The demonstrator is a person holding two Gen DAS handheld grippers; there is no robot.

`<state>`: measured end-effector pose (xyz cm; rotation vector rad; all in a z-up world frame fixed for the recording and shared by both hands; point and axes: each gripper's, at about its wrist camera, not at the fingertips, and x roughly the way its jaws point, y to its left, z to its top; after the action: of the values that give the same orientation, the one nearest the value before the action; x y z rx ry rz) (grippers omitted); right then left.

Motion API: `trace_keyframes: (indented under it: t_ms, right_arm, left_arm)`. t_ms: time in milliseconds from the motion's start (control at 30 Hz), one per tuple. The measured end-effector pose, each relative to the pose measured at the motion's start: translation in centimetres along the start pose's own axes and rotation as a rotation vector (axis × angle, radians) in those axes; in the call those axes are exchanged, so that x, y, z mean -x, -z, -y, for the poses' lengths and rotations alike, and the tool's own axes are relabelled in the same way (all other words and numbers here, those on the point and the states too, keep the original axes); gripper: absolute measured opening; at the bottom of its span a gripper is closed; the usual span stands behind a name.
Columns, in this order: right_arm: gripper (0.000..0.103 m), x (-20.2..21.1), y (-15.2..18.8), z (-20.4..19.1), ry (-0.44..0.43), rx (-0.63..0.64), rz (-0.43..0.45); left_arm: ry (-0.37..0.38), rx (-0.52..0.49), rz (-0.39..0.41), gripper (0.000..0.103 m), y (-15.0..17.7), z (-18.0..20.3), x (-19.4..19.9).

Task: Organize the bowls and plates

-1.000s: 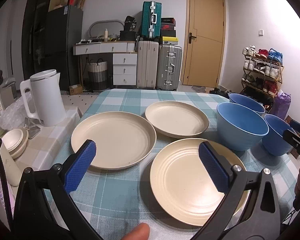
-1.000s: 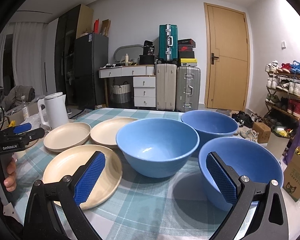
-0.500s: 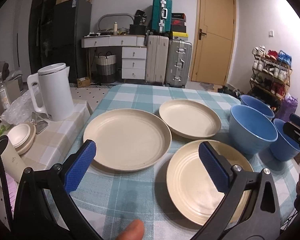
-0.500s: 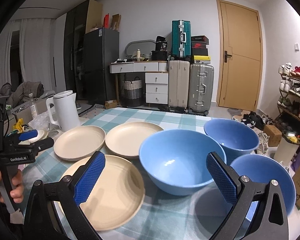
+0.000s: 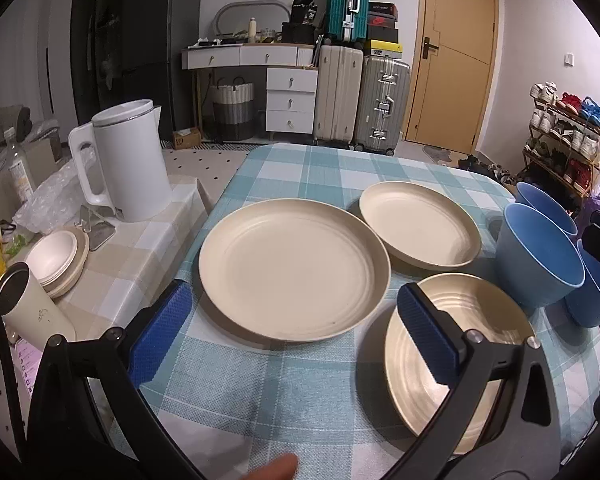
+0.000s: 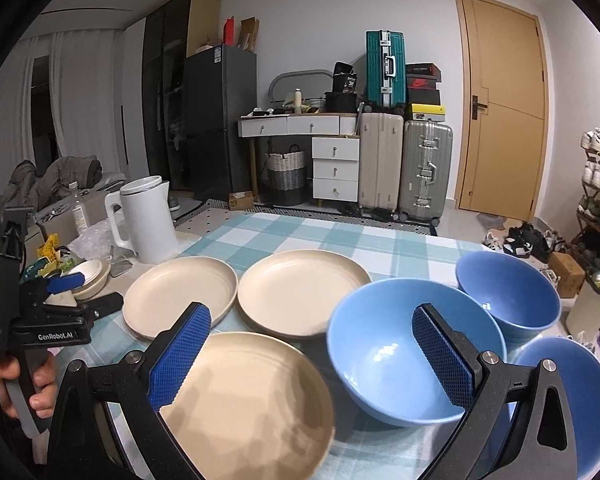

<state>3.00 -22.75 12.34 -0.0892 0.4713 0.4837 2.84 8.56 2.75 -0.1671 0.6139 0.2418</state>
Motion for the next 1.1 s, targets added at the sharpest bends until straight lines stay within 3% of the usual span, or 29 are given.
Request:
trace_keyframes:
  t_ms: [667, 1100]
  right_arm:
    - [0.102, -5.9, -2.8, -5.5, -0.122, 0.018, -0.102]
    - [0.097, -10.8, -2.9, -7.9, -0.133, 0.041, -0.180]
  left_arm:
    - [-0.051, 0.090, -0.069, 0.102, -2.6, -5.2, -3.8]
    - [-0.052, 0.120, -0.145, 0.102, -2.2, -7.5, -8.6]
